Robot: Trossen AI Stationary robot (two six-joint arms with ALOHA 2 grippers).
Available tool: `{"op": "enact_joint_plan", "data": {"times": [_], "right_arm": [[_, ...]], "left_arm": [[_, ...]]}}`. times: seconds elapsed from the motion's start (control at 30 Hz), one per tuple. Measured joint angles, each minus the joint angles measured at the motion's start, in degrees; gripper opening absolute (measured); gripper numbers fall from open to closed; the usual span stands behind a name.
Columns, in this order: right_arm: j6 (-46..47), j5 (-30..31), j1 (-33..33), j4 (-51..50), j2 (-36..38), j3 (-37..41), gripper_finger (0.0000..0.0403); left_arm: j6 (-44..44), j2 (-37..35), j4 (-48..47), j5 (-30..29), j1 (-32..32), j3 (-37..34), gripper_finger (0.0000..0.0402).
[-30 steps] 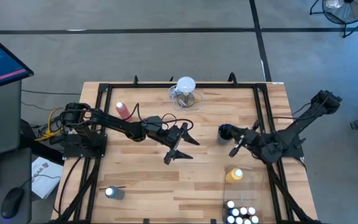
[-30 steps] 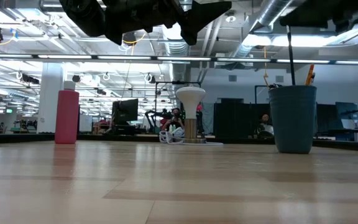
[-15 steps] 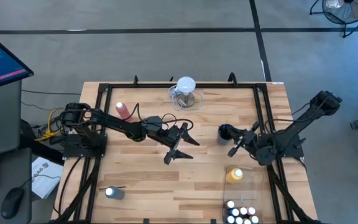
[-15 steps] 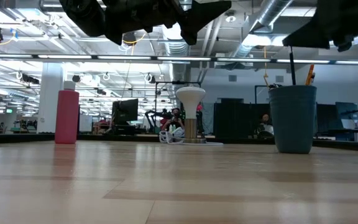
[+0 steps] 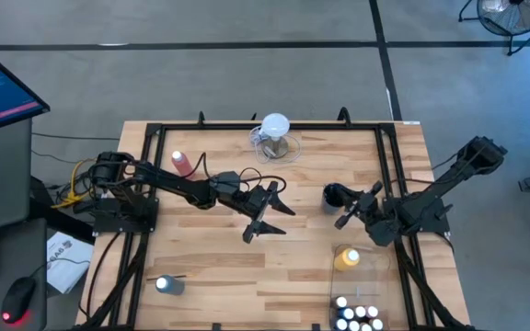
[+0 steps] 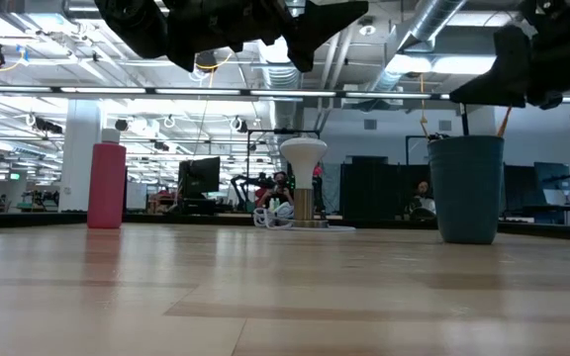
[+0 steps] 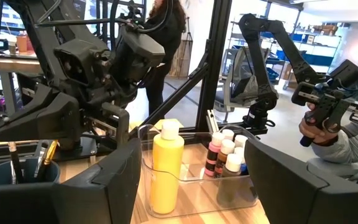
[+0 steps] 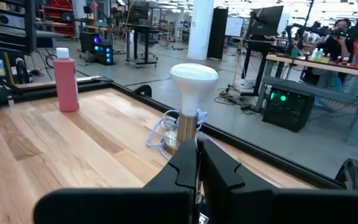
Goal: Pick & Place Paint Supplies
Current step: Put the black silver paintbrush into the blue cup, then put the large pink paint bottle into the transparent bin
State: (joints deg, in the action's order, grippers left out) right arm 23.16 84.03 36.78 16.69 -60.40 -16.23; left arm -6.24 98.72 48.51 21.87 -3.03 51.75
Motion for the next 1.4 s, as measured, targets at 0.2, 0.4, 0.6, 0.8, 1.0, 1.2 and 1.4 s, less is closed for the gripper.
{"op": "enact_joint_plan", "data": {"times": [0.2,0.4,0.6,0.8,1.0,1.2,1.4], "right_arm": [[0.0,-1.5,0.2,0.0,0.0,0.0,0.0001],[-0.3,-1.4,0.3,0.1,0.0,0.0,0.0045],[-0.2,-0.3,0.3,0.6,0.0,0.0,0.0099],[-3.2,1.6,0.3,4.4,0.2,0.0,0.0148],[-26.2,-1.1,0.2,25.2,0.2,-0.1,0.0185],[-43.0,-18.9,-0.2,44.1,0.2,-0.1,0.0196],[-47.6,-37.0,-0.6,47.2,0.2,-1.8,0.0182]], "left_arm": [[0.0,0.0,-0.1,0.0,0.0,0.0,0.025],[-0.3,0.0,-0.5,-0.6,0.0,0.0,0.025],[-0.3,0.0,-1.0,-0.7,0.0,0.0,0.025],[-0.1,0.0,-1.0,-0.9,0.0,0.0,0.025],[0.0,0.0,-1.0,-0.1,-0.5,0.0,0.025],[0.0,-0.9,-1.0,1.4,-3.5,-0.1,0.025],[3.6,-5.8,-3.7,2.2,-9.5,-0.1,0.025]]}}
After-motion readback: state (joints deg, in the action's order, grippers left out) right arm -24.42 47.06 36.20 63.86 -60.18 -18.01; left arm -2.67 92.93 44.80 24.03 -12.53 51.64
